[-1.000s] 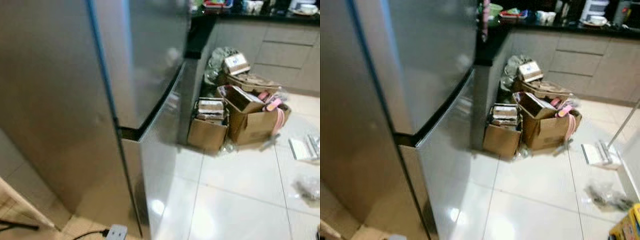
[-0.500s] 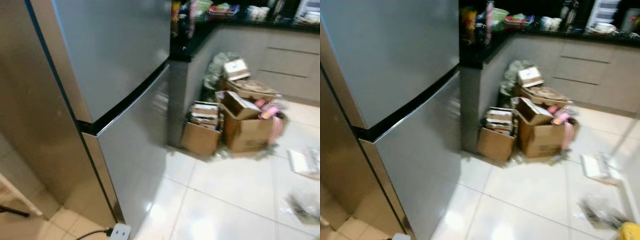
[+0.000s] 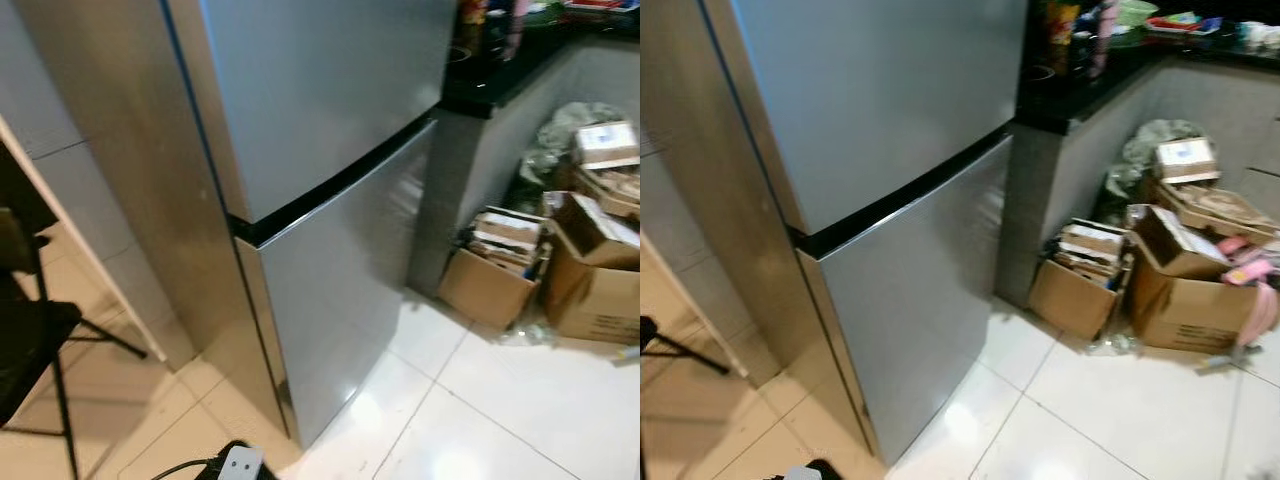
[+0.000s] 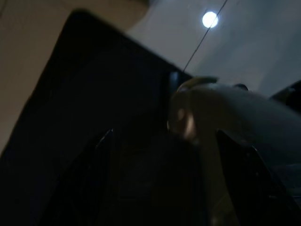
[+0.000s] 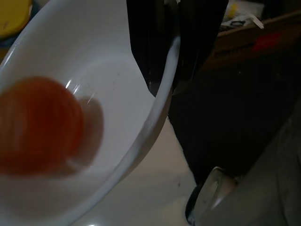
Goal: Restocking fridge
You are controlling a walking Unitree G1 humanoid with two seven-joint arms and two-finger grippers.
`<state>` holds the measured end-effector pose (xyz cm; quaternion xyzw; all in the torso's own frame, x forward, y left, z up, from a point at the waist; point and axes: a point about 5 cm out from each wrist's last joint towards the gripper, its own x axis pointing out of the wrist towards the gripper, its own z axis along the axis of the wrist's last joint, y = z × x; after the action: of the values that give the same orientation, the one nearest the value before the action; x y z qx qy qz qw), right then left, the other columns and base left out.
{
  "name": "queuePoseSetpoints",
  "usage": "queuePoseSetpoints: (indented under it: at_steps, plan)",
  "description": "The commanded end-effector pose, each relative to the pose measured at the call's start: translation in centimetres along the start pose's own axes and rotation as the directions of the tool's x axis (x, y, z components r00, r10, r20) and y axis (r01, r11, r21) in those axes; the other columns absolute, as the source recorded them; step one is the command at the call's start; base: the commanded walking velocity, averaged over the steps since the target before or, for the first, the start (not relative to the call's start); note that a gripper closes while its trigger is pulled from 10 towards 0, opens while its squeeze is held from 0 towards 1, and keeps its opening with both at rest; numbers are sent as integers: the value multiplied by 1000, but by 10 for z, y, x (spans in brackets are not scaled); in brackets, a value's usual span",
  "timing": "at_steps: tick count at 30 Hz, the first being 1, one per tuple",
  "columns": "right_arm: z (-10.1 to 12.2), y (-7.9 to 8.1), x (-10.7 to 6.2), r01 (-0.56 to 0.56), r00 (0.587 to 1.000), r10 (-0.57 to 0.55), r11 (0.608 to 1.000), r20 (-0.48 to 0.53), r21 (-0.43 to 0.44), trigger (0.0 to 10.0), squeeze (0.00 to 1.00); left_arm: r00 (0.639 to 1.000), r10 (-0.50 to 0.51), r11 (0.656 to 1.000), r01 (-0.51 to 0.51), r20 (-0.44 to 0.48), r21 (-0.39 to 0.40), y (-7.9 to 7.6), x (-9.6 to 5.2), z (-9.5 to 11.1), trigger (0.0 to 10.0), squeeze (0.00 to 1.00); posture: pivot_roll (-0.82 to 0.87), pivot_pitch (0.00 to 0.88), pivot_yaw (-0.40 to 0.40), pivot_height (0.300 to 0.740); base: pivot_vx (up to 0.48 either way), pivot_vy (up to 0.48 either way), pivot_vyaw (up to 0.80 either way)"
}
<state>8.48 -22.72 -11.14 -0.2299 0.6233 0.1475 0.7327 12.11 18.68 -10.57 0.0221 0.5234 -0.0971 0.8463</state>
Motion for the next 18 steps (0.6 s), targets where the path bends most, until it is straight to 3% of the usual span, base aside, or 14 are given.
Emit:
queuePoseSetpoints:
  at_steps: [1,13,18]
  plan:
    - [3,0,0,6,1000,-6,1000,15,-10,10000,0,999,-12,1000,12,-48,5,-3,-1,-11,10000,0,20,0,-22,740,0,0,788]
    - [0,-1,0,28,1000,-28,999,6,-32,10000,0,999,-14,1000,15,-45,14,-2,-1,-9,10000,0,19,0,-21,740,0,0,789]
    - [-2,-3,0,48,999,-48,999,0,-13,10000,0,999,-19,1000,19,-43,19,-3,-1,-8,10000,0,16,0,-19,740,0,0,0]
